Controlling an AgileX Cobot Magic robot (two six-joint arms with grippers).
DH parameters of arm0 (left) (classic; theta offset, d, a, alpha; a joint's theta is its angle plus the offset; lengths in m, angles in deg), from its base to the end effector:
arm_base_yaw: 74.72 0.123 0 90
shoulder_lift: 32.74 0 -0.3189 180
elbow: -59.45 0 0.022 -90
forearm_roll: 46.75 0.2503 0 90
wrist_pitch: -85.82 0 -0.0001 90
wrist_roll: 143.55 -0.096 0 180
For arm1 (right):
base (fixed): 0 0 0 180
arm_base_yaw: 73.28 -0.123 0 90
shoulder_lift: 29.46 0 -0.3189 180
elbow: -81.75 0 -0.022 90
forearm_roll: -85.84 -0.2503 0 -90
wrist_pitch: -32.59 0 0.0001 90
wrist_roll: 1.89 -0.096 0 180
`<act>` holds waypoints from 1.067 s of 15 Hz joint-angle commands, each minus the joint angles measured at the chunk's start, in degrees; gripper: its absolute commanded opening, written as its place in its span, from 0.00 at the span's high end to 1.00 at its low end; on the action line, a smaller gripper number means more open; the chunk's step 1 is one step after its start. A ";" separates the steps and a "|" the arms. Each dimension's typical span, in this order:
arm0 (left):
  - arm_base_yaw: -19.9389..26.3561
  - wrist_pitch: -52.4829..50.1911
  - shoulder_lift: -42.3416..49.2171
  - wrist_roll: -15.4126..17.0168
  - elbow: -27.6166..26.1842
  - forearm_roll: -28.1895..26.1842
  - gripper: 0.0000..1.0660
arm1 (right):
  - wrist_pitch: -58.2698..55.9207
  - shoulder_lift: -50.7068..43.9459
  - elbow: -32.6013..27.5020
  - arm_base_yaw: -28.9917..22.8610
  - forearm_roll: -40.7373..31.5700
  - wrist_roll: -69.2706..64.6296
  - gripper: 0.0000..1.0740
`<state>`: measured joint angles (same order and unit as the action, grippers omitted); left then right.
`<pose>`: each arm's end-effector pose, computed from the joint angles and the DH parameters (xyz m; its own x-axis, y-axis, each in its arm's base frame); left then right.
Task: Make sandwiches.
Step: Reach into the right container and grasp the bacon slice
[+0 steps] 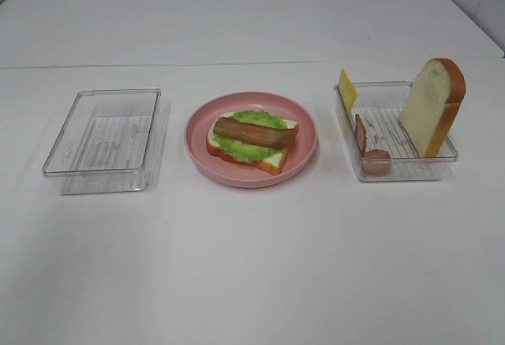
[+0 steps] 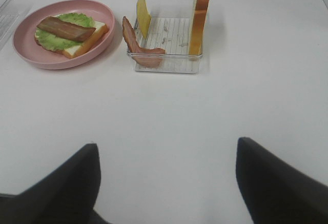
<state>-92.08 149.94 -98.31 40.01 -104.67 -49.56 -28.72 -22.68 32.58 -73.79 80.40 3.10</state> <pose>0.1577 -0.0537 0.3932 -0.8111 0.1662 -0.5608 0.2551 0.9633 -0.0835 -0.0366 0.0077 0.2753 -0.4525 -0.0453 -0.8906 -0.1017 0.9948 0.0011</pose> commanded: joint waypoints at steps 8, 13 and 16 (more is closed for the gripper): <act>0.11 -5.96 45.84 -2.92 32.03 0.29 0.28 | 0.57 -0.86 -0.06 0.40 -0.23 0.29 0.34; 0.11 -2.23 60.56 -3.21 32.60 0.57 0.28 | 3.78 2.06 1.26 0.40 0.00 0.29 0.34; 0.11 -2.86 60.22 -3.55 32.83 1.60 0.28 | 13.29 10.66 3.67 0.40 -0.23 0.29 0.34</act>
<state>-92.08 147.36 -39.46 36.80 -71.95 -48.12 -17.83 -12.08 35.90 -73.79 80.40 3.10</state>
